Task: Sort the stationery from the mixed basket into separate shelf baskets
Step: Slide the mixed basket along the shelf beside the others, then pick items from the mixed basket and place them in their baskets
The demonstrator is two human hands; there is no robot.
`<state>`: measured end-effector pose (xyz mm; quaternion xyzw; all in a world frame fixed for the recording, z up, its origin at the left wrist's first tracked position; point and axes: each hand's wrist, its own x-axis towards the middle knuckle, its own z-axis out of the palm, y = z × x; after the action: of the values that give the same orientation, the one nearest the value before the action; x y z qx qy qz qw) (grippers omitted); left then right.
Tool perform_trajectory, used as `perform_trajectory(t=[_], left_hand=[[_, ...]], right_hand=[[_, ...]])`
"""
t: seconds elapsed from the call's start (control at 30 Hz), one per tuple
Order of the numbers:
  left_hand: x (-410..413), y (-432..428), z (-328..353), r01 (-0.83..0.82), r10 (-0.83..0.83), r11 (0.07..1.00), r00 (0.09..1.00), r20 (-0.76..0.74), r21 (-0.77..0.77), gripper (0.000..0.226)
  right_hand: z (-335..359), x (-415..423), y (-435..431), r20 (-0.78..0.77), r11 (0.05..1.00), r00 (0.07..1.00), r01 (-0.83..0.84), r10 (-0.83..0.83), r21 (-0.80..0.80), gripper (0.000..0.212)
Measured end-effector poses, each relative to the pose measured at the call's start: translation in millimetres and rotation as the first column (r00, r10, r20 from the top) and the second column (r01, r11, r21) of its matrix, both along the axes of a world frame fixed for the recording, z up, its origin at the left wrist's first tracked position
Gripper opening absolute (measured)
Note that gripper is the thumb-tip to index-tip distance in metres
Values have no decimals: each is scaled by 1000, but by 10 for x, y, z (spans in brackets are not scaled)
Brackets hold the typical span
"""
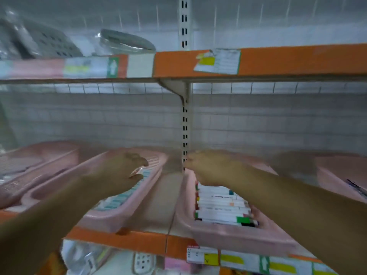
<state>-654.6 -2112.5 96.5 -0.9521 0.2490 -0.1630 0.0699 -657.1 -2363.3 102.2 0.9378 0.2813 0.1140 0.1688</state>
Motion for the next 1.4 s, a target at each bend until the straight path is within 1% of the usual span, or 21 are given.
perform_trajectory(t=[0.1,0.17,0.2,0.23,0.3,0.33,0.4,0.47,0.53,0.67,0.73,0.83,0.93,1.0,1.07,1.13,1.2,1.3,1.4], left_hand=[[-104,427,-52,88,-89,995,995,35,48,53],[-304,737,64,114,-124,991,982,143,75,41],[-380,929,115,124,-127,992,982,141,31,38],[-437,1150,150,102,-102,995,985,143,4,40],[-508,1689,141,69,-49,993,979,198,-99,45],[-529,1975,124,32,3,986,977,213,-162,47],[-576,2483,93,-62,104,969,980,167,-239,56],[-577,2922,93,-138,168,958,980,103,-250,60],[-546,3310,101,-218,240,945,968,66,-243,61],[-369,3891,-6,-266,297,906,954,47,-329,61],[-226,4122,-117,-292,317,889,948,13,-353,61],[54,4478,-236,-316,333,878,943,-14,-360,60],[354,4816,-223,-325,345,850,938,-28,-415,59],[551,4993,-210,-327,342,851,939,-38,-410,59],[765,5126,-215,-312,326,857,945,-38,-411,58],[979,5212,-242,-283,296,857,954,-37,-430,58],[1218,5256,-296,-250,243,882,968,-69,-398,57],[1682,5288,-353,-194,160,924,979,-129,-330,56],[2189,5245,-392,-122,71,948,982,-177,-294,56]], right_hand=[[48,-139,619,49,995,996,-69,73,-78,39],[81,-162,1021,45,994,996,-68,72,-90,37],[116,-167,1222,36,994,997,-64,67,-91,36],[148,-152,1418,29,994,997,-65,68,-84,34],[200,-110,1836,33,997,997,-73,74,-35,32],[213,-77,2051,40,997,996,-78,77,10,33],[190,-14,2477,13,986,995,-101,100,131,38],[120,63,2867,-17,968,989,-140,146,208,40],[48,183,3208,-51,963,983,-159,174,216,42],[23,513,3799,-78,960,974,-195,214,201,42],[41,733,4084,-82,964,975,-188,206,186,43],[44,1103,4510,-78,963,978,-172,191,209,43],[-16,1477,4905,-118,966,978,-144,171,213,42],[-92,1724,5129,-165,972,975,-118,152,202,42],[-218,1958,5291,-212,968,968,-79,131,240,42],[-362,2124,5380,-259,958,962,-9,87,288,40],[-500,2231,5423,-301,945,953,73,28,319,37],[-634,2344,5492,-342,888,940,160,-4,430,34],[-666,2383,5598,-344,853,939,175,6,492,34]])
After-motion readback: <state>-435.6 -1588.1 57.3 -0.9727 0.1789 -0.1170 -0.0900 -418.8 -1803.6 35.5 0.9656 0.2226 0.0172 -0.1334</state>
